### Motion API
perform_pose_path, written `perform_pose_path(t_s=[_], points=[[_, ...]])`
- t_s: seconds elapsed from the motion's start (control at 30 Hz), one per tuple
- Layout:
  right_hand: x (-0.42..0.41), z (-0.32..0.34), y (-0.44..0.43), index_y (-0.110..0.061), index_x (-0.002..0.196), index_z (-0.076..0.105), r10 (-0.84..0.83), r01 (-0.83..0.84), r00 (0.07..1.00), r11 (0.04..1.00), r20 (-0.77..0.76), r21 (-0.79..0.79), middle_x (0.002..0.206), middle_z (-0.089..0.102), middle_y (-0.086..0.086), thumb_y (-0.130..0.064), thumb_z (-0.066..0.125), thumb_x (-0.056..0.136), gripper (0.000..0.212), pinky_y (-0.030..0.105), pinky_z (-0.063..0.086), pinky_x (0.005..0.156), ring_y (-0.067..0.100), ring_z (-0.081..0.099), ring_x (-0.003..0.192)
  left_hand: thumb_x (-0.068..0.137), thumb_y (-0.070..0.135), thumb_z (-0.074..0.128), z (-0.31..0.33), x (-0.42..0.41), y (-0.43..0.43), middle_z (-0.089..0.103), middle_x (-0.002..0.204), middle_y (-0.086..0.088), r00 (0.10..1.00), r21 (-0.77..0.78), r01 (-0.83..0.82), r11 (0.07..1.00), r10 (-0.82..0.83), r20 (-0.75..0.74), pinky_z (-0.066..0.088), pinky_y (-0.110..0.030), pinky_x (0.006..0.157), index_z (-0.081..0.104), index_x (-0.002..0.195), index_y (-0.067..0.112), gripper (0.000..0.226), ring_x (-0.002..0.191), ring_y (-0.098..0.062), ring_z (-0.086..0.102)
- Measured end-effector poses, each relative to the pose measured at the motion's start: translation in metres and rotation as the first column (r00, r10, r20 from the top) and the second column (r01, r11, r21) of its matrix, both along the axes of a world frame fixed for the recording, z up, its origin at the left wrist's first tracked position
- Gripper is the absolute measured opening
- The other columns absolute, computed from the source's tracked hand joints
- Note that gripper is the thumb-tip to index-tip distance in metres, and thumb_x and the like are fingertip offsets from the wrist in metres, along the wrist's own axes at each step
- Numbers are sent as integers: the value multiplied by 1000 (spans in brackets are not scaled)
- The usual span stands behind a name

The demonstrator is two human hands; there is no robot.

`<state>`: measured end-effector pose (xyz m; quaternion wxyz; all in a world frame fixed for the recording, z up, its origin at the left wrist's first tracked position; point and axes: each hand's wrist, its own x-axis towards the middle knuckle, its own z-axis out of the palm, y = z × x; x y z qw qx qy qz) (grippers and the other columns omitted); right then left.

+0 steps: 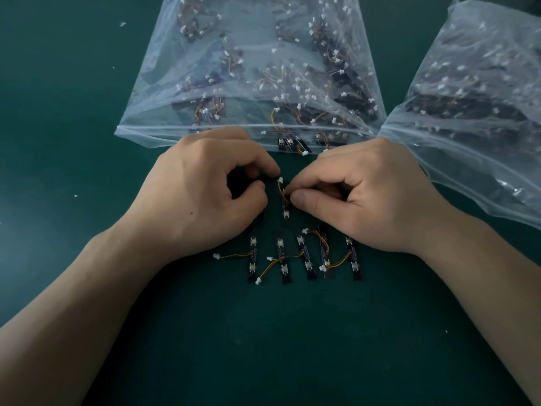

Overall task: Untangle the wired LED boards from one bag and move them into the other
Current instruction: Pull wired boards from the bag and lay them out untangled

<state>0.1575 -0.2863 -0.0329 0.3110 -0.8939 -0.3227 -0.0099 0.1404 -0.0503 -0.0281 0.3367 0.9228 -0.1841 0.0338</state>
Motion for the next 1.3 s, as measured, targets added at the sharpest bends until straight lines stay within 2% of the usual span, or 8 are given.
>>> perform_pose_path(t_s=[0.2, 0.33, 0.47, 0.63, 0.9, 1.0, 1.13, 1.3], points=[[-1, -1, -2, -30, 98, 83, 20, -21, 1000, 1000, 2, 22, 76, 65, -20, -35, 71, 96, 13, 35, 49, 62, 1, 60, 71, 79, 24, 60, 1, 0, -1, 64, 86, 15, 1000, -1, -7, 1000, 7, -11, 50, -35, 71, 78, 96, 31, 25, 81, -9, 61], [-1, -2, 0, -18, 99, 79, -144, 135, 984, 987, 106, 91, 64, 56, -7, -23, 72, 96, 10, 37, 47, 58, 11, 54, 61, 80, 24, 59, 3, -1, -1, 64, 85, 14, 1000, -17, -6, 1000, 5, -19, 51, -37, 73, 77, 94, 29, 23, 83, -13, 62], [-1, -4, 2, -24, 117, 77, -240, 239, 963, 971, 122, 22, 62, 50, -14, -28, 72, 97, 21, 37, 52, 60, 8, 51, 60, 82, 27, 60, 4, -1, -1, 64, 85, 15, 1000, -20, -8, 1000, 7, -29, 50, -37, 73, 77, 94, 30, 21, 83, -11, 61], [-2, -2, 7, -26, 104, 79, -233, 236, 962, 972, 144, -6, 67, 41, -31, -28, 70, 99, 11, 37, 53, 62, -1, 46, 65, 83, 29, 61, 4, -2, -2, 65, 87, 14, 1000, -16, -12, 1000, 12, -28, 52, -39, 74, 77, 94, 31, 19, 86, -12, 63], [-4, -2, 3, -14, 93, 76, -239, 214, 968, 946, 77, 243, 78, 66, -17, -14, 69, 98, 8, 15, 39, 57, 6, 59, 63, 85, 31, 62, 2, -2, -2, 65, 86, 16, 999, -15, -26, 1000, 25, -29, 52, -40, 74, 77, 96, 31, 19, 85, -11, 63], [-4, -1, 1, -15, 94, 74, -217, 192, 975, 930, 45, 312, 77, 63, -24, -12, 69, 98, 8, 29, 40, 48, 19, 56, 54, 85, 30, 62, 2, -2, -2, 65, 86, 16, 999, -22, -29, 999, 28, -27, 53, -40, 74, 77, 96, 31, 19, 86, -11, 63], [-5, -1, -3, -15, 96, 74, -142, 131, 990, 922, 4, 363, 70, 61, -23, -12, 69, 99, 7, 20, 34, 50, 17, 52, 51, 88, 26, 64, 2, -3, -3, 64, 89, 16, 999, -51, -20, 998, 21, 24, 51, -34, 74, 77, 105, 27, 22, 84, -7, 60], [-6, 1, -6, -16, 100, 75, -54, 62, 998, 921, -31, 385, 78, 67, -15, -13, 70, 99, 6, 28, 40, 47, 20, 57, 53, 93, 21, 67, 7, -2, -2, 69, 110, 6, 991, -94, 34, 995, -21, 135, 44, -26, 91, 73, 124, 18, 31, 101, -13, 60]])
